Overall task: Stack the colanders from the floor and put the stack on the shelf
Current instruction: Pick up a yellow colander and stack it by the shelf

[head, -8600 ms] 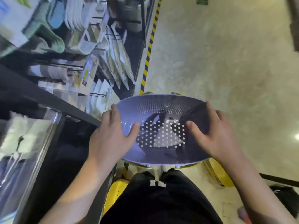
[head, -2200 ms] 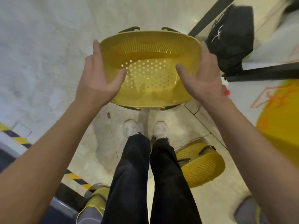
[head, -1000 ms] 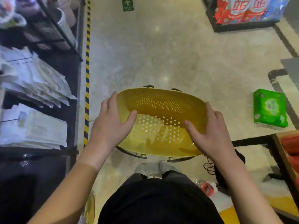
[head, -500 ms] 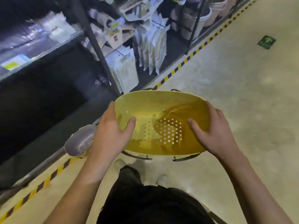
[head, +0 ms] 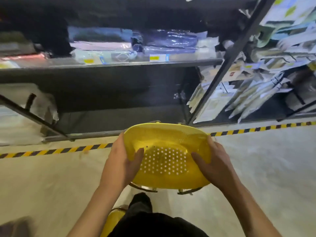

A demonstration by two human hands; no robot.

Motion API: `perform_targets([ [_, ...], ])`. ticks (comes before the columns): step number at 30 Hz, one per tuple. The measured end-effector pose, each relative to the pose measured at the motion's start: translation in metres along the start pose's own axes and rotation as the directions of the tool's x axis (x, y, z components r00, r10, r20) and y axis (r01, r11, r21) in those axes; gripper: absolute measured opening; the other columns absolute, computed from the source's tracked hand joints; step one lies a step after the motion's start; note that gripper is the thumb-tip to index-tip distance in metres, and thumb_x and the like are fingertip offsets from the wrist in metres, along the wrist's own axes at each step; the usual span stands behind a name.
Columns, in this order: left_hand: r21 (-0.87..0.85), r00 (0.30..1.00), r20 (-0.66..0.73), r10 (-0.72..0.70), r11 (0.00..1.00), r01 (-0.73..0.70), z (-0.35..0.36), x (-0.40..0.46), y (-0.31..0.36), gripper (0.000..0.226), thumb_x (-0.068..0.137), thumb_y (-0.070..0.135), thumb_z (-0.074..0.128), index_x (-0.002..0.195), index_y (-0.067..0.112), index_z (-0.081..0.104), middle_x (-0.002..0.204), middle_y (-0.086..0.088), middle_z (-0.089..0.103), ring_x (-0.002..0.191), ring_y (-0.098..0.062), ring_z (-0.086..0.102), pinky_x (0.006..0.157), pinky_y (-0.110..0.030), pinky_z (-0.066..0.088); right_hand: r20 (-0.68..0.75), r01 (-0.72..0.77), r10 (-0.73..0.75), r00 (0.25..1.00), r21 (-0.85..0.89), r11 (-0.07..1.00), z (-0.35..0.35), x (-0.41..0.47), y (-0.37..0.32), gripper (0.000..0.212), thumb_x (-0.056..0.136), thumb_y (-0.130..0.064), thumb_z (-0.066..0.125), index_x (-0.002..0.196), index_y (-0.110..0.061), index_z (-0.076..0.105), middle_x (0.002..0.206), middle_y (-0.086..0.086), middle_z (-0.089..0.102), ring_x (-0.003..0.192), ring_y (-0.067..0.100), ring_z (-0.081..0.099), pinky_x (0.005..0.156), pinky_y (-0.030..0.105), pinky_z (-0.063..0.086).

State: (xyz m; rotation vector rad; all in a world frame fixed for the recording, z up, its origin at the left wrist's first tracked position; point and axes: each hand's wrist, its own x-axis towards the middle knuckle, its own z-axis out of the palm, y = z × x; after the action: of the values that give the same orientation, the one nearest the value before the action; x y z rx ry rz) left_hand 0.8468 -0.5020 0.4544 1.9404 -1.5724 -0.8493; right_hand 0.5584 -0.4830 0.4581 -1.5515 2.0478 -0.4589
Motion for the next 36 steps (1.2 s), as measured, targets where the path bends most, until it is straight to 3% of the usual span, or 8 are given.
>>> perform_targets([
  [7, -0.009, 0.995, -0.077, -0.06, 0.998, 0.06, -0.039, 0.067, -0.053, 0.068, 0.085, 0.059, 0.062, 0.142, 0.036, 0.032, 0.138, 0.005, 0.051, 0.119, -0.019, 0.054, 0.086, -0.033, 0.047, 0.064, 0.115, -0.118, 0.991, 0.05, 0.992, 0.06, 0.074, -0.074, 0.074, 0.087, -0.053, 0.065, 0.148, -0.026, 0.033, 0.137, 0.008, 0.051, 0.114, 0.026, 0.055, 0.084, 0.039, 0.05],
  [12, 0.026, 0.98, -0.091, -0.174, 0.984, 0.177, -0.034, 0.109, -0.069, 0.079, 0.084, 0.059, 0.065, 0.147, 0.028, 0.029, 0.146, -0.001, 0.046, 0.128, -0.025, 0.05, 0.096, -0.037, 0.045, 0.15, 0.076, -0.088, 0.985, 0.081, 0.994, 0.085, 0.115, -0.084, 0.077, 0.087, -0.061, 0.06, 0.149, -0.031, 0.027, 0.139, 0.0, 0.048, 0.121, 0.023, 0.049, 0.086, 0.033, 0.04],
  [16, 0.019, 0.98, -0.066, -0.188, 0.982, 0.189, -0.016, 0.137, -0.074, 0.08, 0.086, 0.055, 0.068, 0.148, 0.025, 0.028, 0.147, -0.002, 0.044, 0.129, -0.025, 0.048, 0.096, -0.035, 0.041, 0.237, 0.045, -0.08, 0.968, 0.151, 0.988, 0.1, 0.15, -0.08, 0.071, 0.088, -0.055, 0.063, 0.147, -0.034, 0.03, 0.123, -0.014, 0.046, 0.12, 0.018, 0.048, 0.085, 0.029, 0.037],
  [19, 0.015, 0.969, -0.044, -0.243, 0.97, 0.244, 0.0, 0.16, -0.08, 0.084, 0.085, 0.05, 0.071, 0.15, 0.021, 0.026, 0.149, -0.006, 0.041, 0.134, -0.028, 0.044, 0.101, -0.04, 0.041, 0.27, 0.041, -0.068, 0.96, 0.105, 0.994, 0.113, 0.18, -0.073, 0.071, 0.089, -0.055, 0.062, 0.147, -0.03, 0.031, 0.135, -0.003, 0.051, 0.122, 0.022, 0.049, 0.086, 0.03, 0.037],
  [25, 0.051, 0.952, -0.055, -0.302, 0.951, 0.305, 0.041, 0.215, -0.121, 0.081, 0.085, 0.052, 0.068, 0.148, 0.026, 0.023, 0.147, -0.006, 0.029, 0.131, -0.028, 0.04, 0.099, -0.037, 0.036, 0.26, 0.085, -0.102, 0.96, 0.075, 0.994, 0.16, 0.239, -0.053, 0.069, 0.089, -0.047, 0.065, 0.147, -0.022, 0.037, 0.135, 0.006, 0.055, 0.113, 0.021, 0.053, 0.082, 0.03, 0.039],
  [28, 0.031, 0.942, -0.053, -0.332, 0.942, 0.334, 0.072, 0.241, -0.154, 0.082, 0.086, 0.049, 0.069, 0.149, 0.023, 0.023, 0.146, -0.006, 0.029, 0.131, -0.027, 0.039, 0.098, -0.033, 0.033, 0.271, 0.031, -0.037, 0.962, 0.027, 0.999, 0.202, 0.271, -0.038, 0.076, 0.09, -0.044, 0.065, 0.152, -0.017, 0.03, 0.141, 0.009, 0.05, 0.124, 0.028, 0.05, 0.085, 0.031, 0.038],
  [31, 0.025, 0.927, -0.01, -0.375, 0.927, 0.375, 0.111, 0.27, -0.198, 0.088, 0.086, 0.052, 0.067, 0.153, 0.021, 0.02, 0.149, -0.005, 0.028, 0.134, -0.028, 0.037, 0.105, -0.04, 0.035, 0.295, 0.005, -0.005, 0.955, 0.0, 1.0, 0.257, 0.3, -0.015, 0.076, 0.09, -0.045, 0.063, 0.152, -0.02, 0.027, 0.143, 0.009, 0.047, 0.124, 0.029, 0.05, 0.081, 0.031, 0.038],
  [36, -0.034, 0.896, 0.037, -0.443, 0.895, 0.444, 0.17, 0.309, -0.28, 0.087, 0.087, 0.049, 0.067, 0.156, 0.023, 0.02, 0.151, -0.004, 0.031, 0.136, -0.029, 0.039, 0.11, -0.048, 0.039, 0.34, 0.034, -0.008, 0.94, -0.069, 0.997, 0.346, 0.35, 0.021, 0.08, 0.091, -0.048, 0.06, 0.155, -0.02, 0.02, 0.149, 0.008, 0.041, 0.132, 0.03, 0.042, 0.097, 0.041, 0.042],
])
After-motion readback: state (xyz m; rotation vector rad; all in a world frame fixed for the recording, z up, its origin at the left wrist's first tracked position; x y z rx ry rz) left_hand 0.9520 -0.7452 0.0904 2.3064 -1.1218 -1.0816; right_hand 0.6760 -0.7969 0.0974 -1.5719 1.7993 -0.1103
